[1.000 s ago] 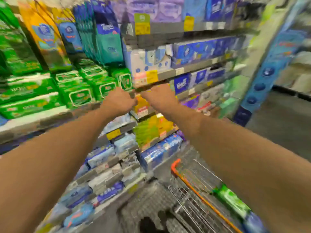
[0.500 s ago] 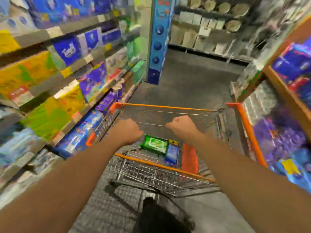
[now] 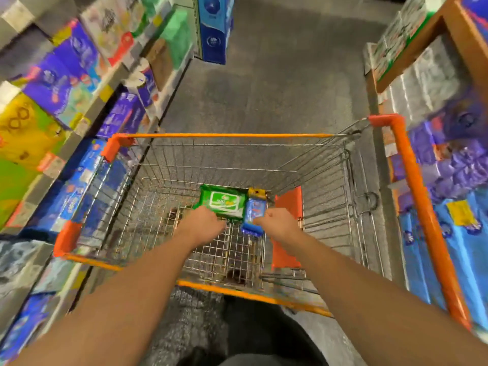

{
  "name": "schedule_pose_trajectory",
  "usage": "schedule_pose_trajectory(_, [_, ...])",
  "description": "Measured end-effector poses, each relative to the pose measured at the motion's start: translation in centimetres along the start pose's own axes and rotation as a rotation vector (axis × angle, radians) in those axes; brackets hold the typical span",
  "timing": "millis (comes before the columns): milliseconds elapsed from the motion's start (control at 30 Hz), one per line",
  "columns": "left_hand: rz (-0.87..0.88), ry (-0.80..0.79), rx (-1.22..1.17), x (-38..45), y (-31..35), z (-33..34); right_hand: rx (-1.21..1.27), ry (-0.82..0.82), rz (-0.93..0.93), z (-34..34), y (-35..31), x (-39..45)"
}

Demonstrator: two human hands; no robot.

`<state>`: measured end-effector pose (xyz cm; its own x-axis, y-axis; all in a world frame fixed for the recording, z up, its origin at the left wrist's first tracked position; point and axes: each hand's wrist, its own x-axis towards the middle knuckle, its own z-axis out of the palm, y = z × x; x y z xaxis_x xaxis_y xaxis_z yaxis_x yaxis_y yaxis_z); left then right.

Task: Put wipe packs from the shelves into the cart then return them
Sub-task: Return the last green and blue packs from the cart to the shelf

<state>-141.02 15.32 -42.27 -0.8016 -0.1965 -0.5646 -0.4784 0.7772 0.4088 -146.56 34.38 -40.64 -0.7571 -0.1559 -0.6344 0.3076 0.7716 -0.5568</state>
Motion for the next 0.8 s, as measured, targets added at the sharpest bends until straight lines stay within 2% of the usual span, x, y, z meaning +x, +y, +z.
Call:
schedule_pose_trajectory(133, [-0.068,-0.074,0.004,5.9,-1.1,2.5,0.097,-0.100,0.169,1.3,2.0,6.0])
schedule_pose_trajectory(367, [-0.185,-0.086,0.001,15.7,-4.9,4.9,0.019,-0.035,0.220,4.3,5.2,16.2])
schedule_pose_trajectory(500, [-0.308,0.023,-0.218,21.2,-8.4,7.5,0.054,0.019,0.296,7.6,7.2,21.8])
schedule_pose_trajectory(633, [-0.394,0.042,-0.358,26.0,-11.3,9.1,0.031,0.119,0.364,10.1,8.9,26.1])
schedule_pose_trajectory(733, [-0.393,0.005,-0.340,28.4,-12.3,10.1,-0.061,0.152,0.408,11.7,10.7,28.5])
schedule_pose_trajectory(800, [-0.352,-0.064,-0.456,29.0,-12.5,10.7,-0.071,0.197,0.419,12.9,11.6,29.4])
